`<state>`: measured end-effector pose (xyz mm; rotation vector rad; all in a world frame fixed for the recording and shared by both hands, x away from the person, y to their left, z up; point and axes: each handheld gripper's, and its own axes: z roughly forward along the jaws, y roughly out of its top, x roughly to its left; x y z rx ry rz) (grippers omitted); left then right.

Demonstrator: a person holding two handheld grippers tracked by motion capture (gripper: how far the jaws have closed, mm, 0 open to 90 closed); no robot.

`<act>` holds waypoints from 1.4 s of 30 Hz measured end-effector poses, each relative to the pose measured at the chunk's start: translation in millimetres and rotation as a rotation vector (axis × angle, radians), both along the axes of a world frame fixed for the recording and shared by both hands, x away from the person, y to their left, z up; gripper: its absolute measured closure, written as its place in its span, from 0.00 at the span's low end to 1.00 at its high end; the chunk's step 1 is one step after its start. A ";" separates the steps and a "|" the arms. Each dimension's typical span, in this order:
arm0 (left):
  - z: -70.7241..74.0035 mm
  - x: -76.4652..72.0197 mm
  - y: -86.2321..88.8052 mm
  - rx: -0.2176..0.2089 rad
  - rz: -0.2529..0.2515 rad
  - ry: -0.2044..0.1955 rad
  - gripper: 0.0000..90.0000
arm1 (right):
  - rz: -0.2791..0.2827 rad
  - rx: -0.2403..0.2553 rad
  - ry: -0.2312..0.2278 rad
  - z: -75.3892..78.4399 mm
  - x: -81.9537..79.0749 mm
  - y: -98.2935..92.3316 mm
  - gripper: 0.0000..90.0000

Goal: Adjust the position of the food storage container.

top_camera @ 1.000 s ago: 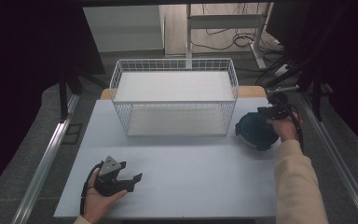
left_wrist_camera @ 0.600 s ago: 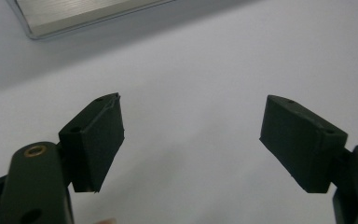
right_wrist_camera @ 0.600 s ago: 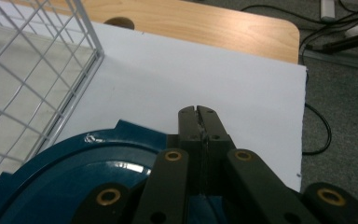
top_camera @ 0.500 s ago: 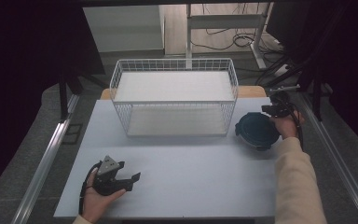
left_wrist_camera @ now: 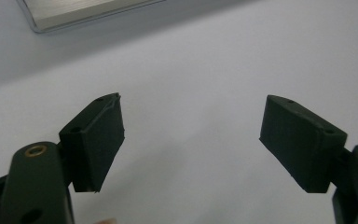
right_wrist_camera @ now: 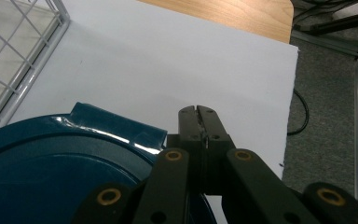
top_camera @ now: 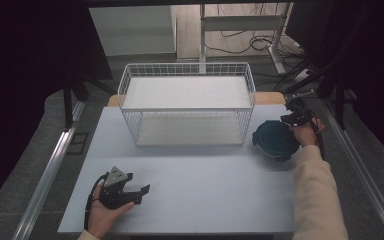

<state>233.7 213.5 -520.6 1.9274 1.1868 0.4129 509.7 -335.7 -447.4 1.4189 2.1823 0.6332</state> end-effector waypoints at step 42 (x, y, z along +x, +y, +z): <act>-0.5 0.8 0.4 -0.031 -0.030 0.016 0.23 | 0.084 -0.004 0.015 11.5 -70.1 15.1 1.00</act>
